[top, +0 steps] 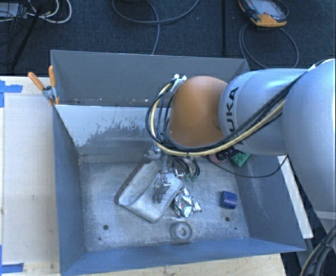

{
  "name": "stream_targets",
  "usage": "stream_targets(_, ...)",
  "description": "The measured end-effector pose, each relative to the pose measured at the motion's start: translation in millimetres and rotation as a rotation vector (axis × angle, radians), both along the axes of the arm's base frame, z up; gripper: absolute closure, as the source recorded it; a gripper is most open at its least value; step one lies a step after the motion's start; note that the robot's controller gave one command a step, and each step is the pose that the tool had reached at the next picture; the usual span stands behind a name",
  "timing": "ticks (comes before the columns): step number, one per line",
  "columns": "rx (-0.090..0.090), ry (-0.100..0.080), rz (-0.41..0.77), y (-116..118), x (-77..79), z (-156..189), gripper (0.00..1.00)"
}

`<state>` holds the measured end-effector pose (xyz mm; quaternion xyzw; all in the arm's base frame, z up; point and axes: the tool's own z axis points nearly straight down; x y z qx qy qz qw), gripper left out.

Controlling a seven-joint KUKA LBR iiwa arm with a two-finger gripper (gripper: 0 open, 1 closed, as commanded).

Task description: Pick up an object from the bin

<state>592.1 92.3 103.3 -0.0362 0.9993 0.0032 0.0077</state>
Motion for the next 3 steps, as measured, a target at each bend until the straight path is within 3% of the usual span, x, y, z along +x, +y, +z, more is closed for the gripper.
stream_targets(1,-0.010,0.017,0.256,-66.9,-63.3,11.5,0.00)
stream_targets(2,-0.017,-0.023,0.557,-63.3,-70.7,-24.6,0.00)
stream_targets(3,-0.014,-0.025,0.553,-62.4,-70.6,-24.7,1.00)
